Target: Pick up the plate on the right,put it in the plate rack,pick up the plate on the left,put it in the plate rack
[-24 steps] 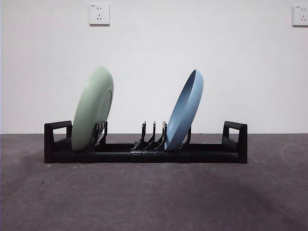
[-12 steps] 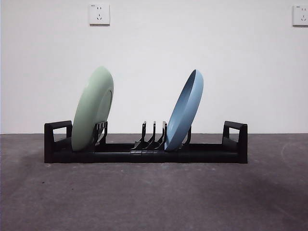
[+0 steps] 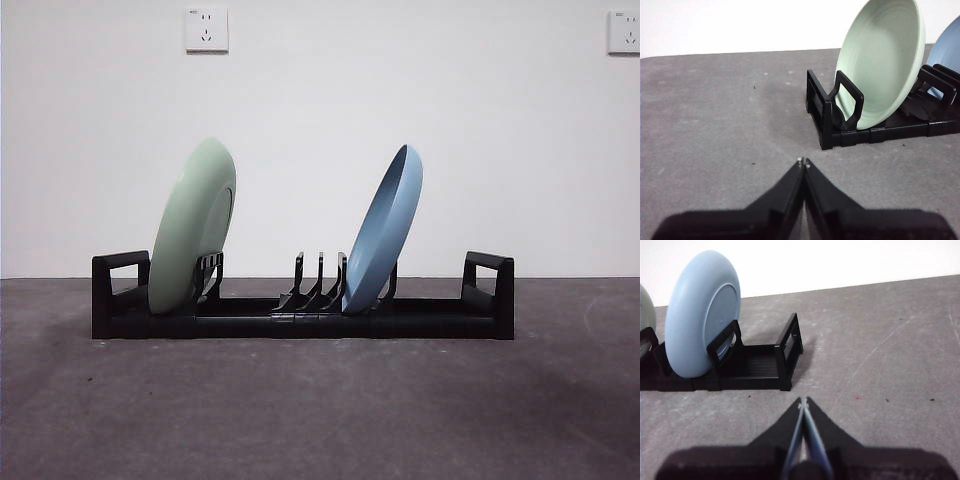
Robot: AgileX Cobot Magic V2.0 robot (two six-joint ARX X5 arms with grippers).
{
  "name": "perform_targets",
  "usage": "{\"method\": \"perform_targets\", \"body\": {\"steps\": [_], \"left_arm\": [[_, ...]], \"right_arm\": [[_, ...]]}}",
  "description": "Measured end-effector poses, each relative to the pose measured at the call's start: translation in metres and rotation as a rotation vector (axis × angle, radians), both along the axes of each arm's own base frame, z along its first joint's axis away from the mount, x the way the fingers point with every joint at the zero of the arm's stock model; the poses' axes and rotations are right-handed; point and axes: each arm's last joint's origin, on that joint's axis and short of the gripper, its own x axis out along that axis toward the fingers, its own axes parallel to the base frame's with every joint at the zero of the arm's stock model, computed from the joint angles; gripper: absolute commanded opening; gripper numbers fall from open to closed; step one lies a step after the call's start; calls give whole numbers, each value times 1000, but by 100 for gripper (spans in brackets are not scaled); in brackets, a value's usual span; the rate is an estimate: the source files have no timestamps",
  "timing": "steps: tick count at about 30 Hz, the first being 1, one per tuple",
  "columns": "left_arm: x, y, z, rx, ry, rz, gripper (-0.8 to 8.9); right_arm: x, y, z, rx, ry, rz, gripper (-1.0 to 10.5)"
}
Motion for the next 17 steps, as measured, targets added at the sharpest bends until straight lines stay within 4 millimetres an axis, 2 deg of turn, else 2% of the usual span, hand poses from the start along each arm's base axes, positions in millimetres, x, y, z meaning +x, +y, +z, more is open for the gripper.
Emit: {"method": "perform_targets", "body": {"steps": [17], "left_arm": [[0, 0, 0, 0, 0, 0, -3]], "right_arm": [[0, 0, 0, 20, 7, -7, 1]]}}
